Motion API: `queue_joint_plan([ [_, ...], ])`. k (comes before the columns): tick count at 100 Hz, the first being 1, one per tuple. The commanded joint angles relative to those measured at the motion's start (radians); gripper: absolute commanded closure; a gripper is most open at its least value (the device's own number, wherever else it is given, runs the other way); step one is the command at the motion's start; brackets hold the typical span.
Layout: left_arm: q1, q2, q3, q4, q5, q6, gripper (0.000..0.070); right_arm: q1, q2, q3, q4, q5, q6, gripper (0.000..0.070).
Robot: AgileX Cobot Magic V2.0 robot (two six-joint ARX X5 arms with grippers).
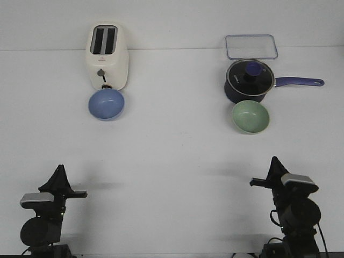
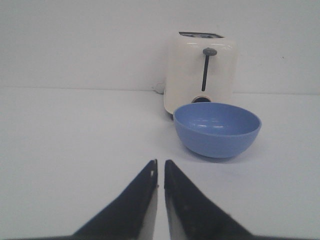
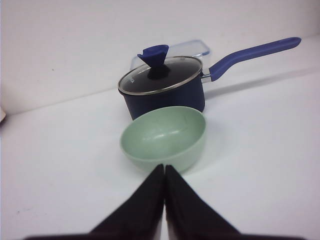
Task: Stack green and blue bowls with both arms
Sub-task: 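Reach the right gripper to the pale green bowl rim and grasp it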
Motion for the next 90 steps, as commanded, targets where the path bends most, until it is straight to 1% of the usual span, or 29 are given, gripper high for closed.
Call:
queue_joint_plan([
  [1,0.002,-0.001,-0.020,0.010,-0.001,-0.006,0.0685,-0.001,0.123,0.083,-0.026,-0.005,0.012,0.0699],
  [4,0.002,-0.001,-0.020,0.010,-0.001,-0.006,0.0685,-0.002,0.181,0.125,-0.047,-0.005,0.012,0.0678],
  [7,0.002,-0.001,-0.020,0.010,-0.001,-0.006,0.0685,-0.002,0.240,0.167,-0.069,-0.005,0.011,0.0625],
  [10,0.002,-0.001,-0.020,0.010,-0.001,-0.006,0.0685,-0.002,0.298,0.208,-0.091,-0.006,0.006,0.0536],
  [11,0.002,-0.001,-0.020,0.010,-0.001,-0.006,0.0685,-0.002,0.327,0.229,-0.101,-0.006,0.002,0.0483],
  [12,0.002,-0.001,-0.020,0.010,-0.001,-0.006,0.0685,-0.002,0.336,0.236,-0.105,-0.006,0.001,0.0465],
  [17,0.002,-0.001,-0.020,0.010,-0.001,-0.006,0.0685,-0.002,0.429,0.301,-0.137,-0.006,-0.012,0.0302],
  [20,0.002,-0.001,-0.020,0.010,-0.001,-0.006,0.0685,-0.003,0.485,0.340,-0.154,-0.006,-0.024,0.0236],
  [22,0.002,-0.001,-0.020,0.010,-0.001,-0.006,0.0685,-0.005,0.521,0.364,-0.165,-0.006,-0.032,0.0214],
  [32,0.002,-0.001,-0.020,0.010,-0.001,-0.006,0.0685,-0.025,0.694,0.478,-0.200,-0.008,-0.064,0.0208],
  [54,0.002,-0.001,-0.020,0.010,-0.001,-0.006,0.0685,-0.102,1.017,0.674,-0.212,-0.058,-0.096,0.0209],
  [62,0.002,-0.001,-0.020,0.010,-0.001,-0.006,0.0685,-0.125,1.115,0.738,-0.231,-0.082,-0.109,0.0209],
  [81,0.002,-0.001,-0.020,0.010,-0.001,-0.006,0.0685,-0.154,1.290,0.843,-0.261,-0.082,-0.128,0.0210],
  [85,0.002,-0.001,-0.020,0.010,-0.001,-0.006,0.0685,-0.158,1.311,0.853,-0.261,-0.084,-0.131,0.0218],
  [90,0.002,-0.001,-0.020,0.010,-0.001,-0.006,0.0685,-0.159,1.336,0.863,-0.259,-0.084,-0.131,0.0255],
])
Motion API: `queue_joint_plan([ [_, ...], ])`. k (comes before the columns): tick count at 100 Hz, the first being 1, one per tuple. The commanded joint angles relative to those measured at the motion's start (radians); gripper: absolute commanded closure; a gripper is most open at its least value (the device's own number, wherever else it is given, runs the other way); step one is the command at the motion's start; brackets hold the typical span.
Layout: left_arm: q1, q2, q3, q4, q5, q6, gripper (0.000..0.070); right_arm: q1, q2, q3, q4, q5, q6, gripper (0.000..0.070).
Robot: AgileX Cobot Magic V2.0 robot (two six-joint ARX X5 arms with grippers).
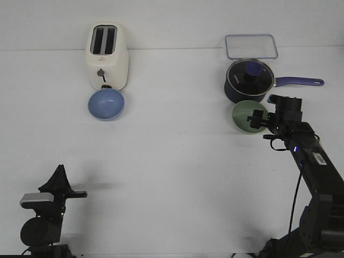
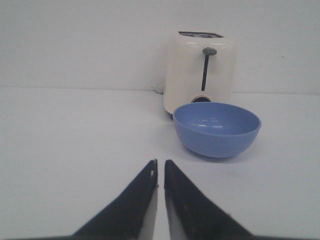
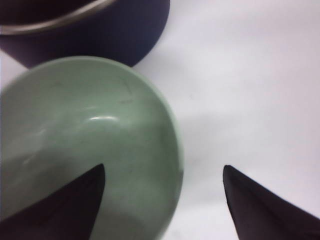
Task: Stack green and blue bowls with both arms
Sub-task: 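Reach the right gripper to the pale green bowl rim and grasp it, then lift the green bowl with the right gripper and set it down nearer the robot, centered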
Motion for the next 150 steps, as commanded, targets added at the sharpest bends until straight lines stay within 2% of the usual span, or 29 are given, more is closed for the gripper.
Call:
queue_joint_plan([
  [1,0.002,-0.001,-0.020,0.010,-0.001,-0.006,0.0685,-0.002,0.041,0.029,0.004,-0.002,-0.016,0.0265],
  [14,0.002,-0.001,-0.020,0.010,-0.001,-0.006,0.0685,-0.006,0.080,0.034,0.003,-0.003,-0.020,0.0441],
  [24,0.002,-0.001,-0.020,0.010,-0.001,-0.006,0.0685,-0.006,0.087,0.034,0.006,-0.004,-0.023,0.0700],
  [50,0.002,-0.001,-0.020,0.010,-0.001,-0.006,0.0685,-0.014,-0.008,0.037,-0.008,-0.091,-0.031,0.0700],
  [84,0.002,-0.001,-0.020,0.010,-0.001,-0.006,0.0685,0.036,-0.285,0.021,-0.143,-0.241,-0.038,0.0700],
  [106,0.002,-0.001,-0.020,0.010,-0.001,-0.006,0.0685,0.214,-0.444,-0.139,-0.139,-0.266,-0.028,0.0700],
  [126,0.002,-0.001,-0.020,0.010,-0.001,-0.006,0.0685,0.426,-0.472,-0.251,-0.130,-0.259,0.025,0.0700],
  [150,0.002,-0.001,-0.020,0.010,-0.001,-0.006,0.0685,0.644,-0.463,-0.383,-0.017,-0.176,0.119,0.0700],
])
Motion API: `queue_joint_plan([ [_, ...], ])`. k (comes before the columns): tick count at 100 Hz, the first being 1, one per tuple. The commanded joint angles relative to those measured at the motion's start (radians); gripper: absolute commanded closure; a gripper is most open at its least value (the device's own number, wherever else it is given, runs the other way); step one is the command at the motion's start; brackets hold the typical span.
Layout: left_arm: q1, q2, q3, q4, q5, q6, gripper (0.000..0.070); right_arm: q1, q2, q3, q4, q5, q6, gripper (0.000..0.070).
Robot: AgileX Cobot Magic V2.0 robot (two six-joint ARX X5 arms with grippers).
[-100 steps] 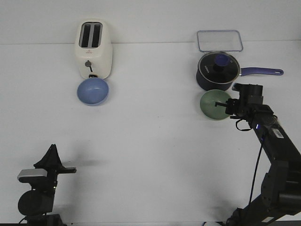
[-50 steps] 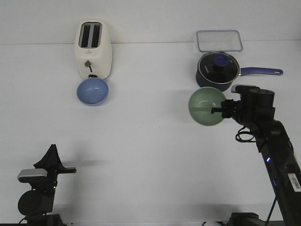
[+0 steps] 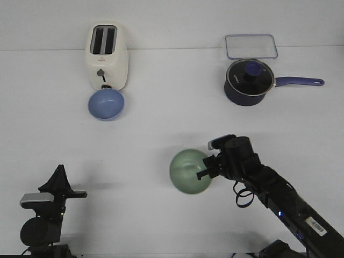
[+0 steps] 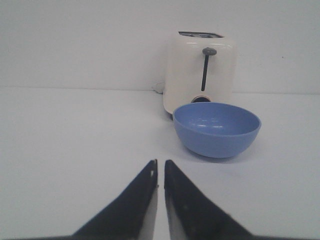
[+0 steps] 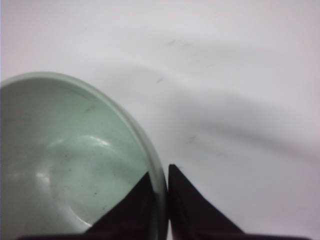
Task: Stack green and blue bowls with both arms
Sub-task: 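Lift the green bowl with the right gripper and set it down nearer the robot, centered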
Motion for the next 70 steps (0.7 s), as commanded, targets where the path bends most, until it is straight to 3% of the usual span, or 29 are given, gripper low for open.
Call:
queue_joint_plan([
  [1,0.002,-0.001,-0.020,0.010,-0.001,-0.006,0.0685,0.042,0.014,-0.022,0.035,0.021,0.058,0.0700],
  [44,0.002,-0.001,-0.020,0.010,-0.001,-0.006,0.0685,0.114,0.150,-0.076,0.118,0.057,0.075,0.0697],
  [48,0.002,-0.001,-0.020,0.010,-0.001,-0.006,0.0685,0.114,0.158,-0.076,0.117,0.057,0.067,0.0658],
  [60,0.002,-0.001,-0.020,0.010,-0.001,-0.006,0.0685,0.114,0.150,-0.076,0.128,0.057,0.058,0.0398],
  [70,0.002,-0.001,-0.020,0.011,-0.001,-0.007,0.0685,0.103,0.105,-0.072,0.142,0.058,0.053,0.0392],
])
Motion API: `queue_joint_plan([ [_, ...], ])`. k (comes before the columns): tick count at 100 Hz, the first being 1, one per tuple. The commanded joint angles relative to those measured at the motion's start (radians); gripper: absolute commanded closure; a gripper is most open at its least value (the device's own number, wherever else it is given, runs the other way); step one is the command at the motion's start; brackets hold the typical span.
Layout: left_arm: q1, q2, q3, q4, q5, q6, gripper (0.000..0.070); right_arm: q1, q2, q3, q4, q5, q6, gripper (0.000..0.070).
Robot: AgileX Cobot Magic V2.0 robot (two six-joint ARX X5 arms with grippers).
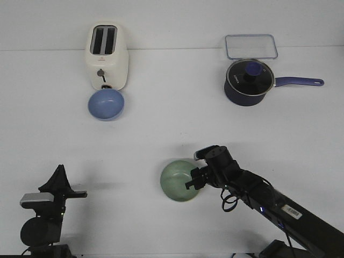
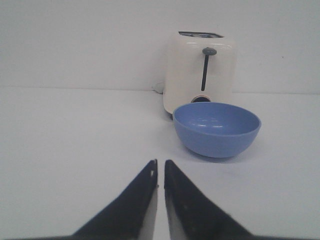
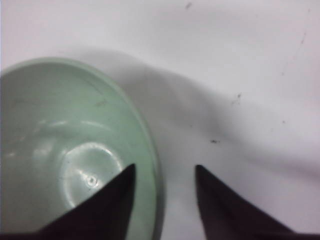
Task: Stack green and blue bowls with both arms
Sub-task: 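Lift the green bowl with the right gripper and set it down nearer the robot, centered, then release the green bowl and retract the right gripper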
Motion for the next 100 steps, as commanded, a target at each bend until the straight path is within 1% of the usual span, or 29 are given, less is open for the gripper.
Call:
queue_joint_plan([
  [1,0.002,-0.001,-0.020,0.011,-0.001,-0.007,0.0685,-0.003,-0.034,0.009,0.024,0.000,-0.008,0.0392],
  [8,0.002,-0.001,-0.020,0.010,-0.001,-0.011,0.0685,-0.023,-0.087,0.013,0.034,0.000,-0.013,0.0392],
  [15,0.001,-0.001,-0.020,0.011,0.000,-0.040,0.0685,-0.048,-0.146,0.016,0.044,0.001,-0.013,0.0392],
  [21,0.001,-0.001,-0.020,0.011,0.000,-0.109,0.0685,-0.079,-0.205,0.016,0.044,0.009,-0.019,0.0392],
  [31,0.001,-0.001,-0.020,0.011,-0.001,-0.233,0.0687,-0.143,-0.298,0.016,0.034,0.019,-0.061,0.0393],
  [43,0.001,-0.001,-0.019,0.011,-0.001,-0.351,0.0689,-0.220,-0.396,0.002,0.012,0.095,-0.092,0.0394],
  [48,0.002,-0.001,-0.016,0.011,-0.002,-0.400,0.0689,-0.247,-0.442,-0.028,0.040,0.115,-0.093,0.0394],
  [52,0.001,-0.001,-0.013,0.011,-0.002,-0.441,0.0689,-0.268,-0.483,-0.064,0.076,0.115,-0.101,0.0395],
  [58,0.002,-0.001,-0.008,0.013,-0.002,-0.478,0.0688,-0.295,-0.548,-0.127,0.131,0.116,-0.113,0.0401],
  [66,0.002,-0.001,0.006,0.011,-0.002,-0.547,0.0688,-0.322,-0.622,-0.202,0.183,0.116,-0.113,0.0413],
  [74,0.002,0.001,0.033,0.008,-0.001,-0.574,0.0688,-0.337,-0.676,-0.247,0.189,0.116,-0.111,0.0413],
  [87,0.002,0.052,0.105,-0.013,-0.001,-0.574,0.0688,-0.340,-0.718,-0.272,0.185,0.116,-0.111,0.0413],
  [97,0.002,0.158,0.189,-0.055,0.002,-0.556,0.0688,-0.341,-0.715,-0.272,0.192,0.116,-0.111,0.0413],
  [100,0.002,0.203,0.217,-0.065,0.004,-0.539,0.0688,-0.341,-0.714,-0.272,0.192,0.116,-0.111,0.0413],
])
